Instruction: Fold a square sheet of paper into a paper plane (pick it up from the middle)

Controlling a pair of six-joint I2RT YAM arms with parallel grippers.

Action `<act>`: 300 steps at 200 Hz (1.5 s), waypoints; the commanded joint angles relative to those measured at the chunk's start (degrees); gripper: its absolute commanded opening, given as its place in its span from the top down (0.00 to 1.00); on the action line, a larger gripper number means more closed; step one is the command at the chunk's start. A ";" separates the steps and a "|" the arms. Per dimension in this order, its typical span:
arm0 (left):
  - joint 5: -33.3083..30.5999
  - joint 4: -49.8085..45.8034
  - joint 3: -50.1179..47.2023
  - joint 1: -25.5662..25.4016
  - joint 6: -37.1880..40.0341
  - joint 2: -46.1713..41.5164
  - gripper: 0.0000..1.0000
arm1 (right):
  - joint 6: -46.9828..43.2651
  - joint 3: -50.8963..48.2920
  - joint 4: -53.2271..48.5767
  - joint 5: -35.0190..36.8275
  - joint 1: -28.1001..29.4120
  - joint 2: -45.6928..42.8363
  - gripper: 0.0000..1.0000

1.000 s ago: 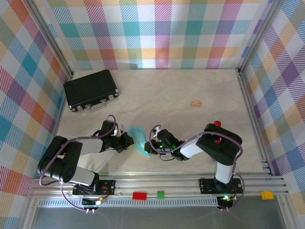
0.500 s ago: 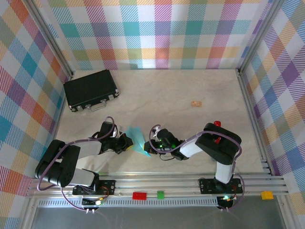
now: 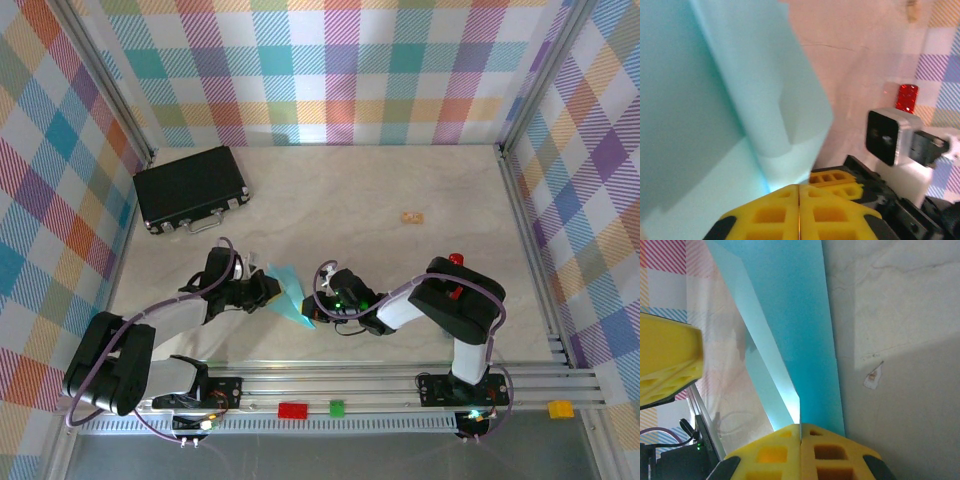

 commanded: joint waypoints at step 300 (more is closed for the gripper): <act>4.97 23.35 -2.36 -0.03 -8.28 16.41 1.00 | 5.46 -2.24 -3.75 -2.95 -1.21 3.08 1.00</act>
